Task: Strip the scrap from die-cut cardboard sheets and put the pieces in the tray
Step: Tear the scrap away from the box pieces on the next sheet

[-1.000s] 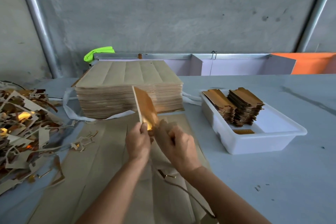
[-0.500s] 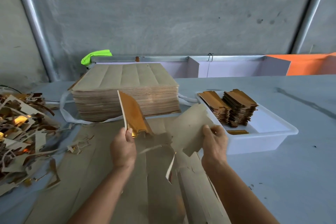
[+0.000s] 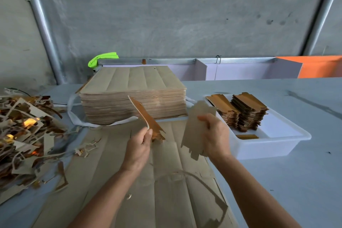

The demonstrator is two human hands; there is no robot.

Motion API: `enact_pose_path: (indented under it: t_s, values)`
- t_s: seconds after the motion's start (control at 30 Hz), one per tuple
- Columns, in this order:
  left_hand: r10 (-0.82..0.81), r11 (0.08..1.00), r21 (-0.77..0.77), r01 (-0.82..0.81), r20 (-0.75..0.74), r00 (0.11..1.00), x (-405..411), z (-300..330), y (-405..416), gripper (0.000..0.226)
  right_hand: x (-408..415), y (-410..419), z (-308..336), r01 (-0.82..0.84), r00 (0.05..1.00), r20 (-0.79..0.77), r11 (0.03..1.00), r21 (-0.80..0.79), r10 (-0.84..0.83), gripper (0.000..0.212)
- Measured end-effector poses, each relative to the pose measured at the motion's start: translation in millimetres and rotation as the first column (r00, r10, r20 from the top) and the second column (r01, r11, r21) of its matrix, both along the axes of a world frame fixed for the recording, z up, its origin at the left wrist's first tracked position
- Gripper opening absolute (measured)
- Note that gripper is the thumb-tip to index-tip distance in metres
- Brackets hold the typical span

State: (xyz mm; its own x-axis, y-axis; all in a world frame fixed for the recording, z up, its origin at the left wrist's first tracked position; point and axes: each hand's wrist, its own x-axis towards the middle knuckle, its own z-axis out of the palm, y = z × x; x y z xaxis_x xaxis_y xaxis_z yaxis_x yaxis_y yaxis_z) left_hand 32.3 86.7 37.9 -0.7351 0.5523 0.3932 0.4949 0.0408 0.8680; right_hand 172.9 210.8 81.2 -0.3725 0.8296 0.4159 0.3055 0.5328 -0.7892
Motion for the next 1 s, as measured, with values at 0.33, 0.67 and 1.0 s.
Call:
enact_pose_path:
  t_s: [0.33, 0.67, 1.0]
  values:
    - [-0.312, 0.949, 0.061, 0.309, 0.038, 0.949, 13, 26, -8, 0.031, -56, -27, 23, -0.358, 0.915, 0.259, 0.918, 0.172, 0.308, 0.021]
    - [-0.321, 0.938, 0.265, 0.223, 0.429, 0.844, 11, 26, -7, 0.036, -52, -26, 6, -0.400, 0.917, -0.136, 0.856, -0.327, 0.376, 0.023]
    - [0.027, 0.955, 0.235, -0.179, 0.534, 0.845, -5, 20, -13, 0.032, -41, -5, 0, -0.157, 0.972, -0.236, 0.776, -0.611, 0.011, 0.013]
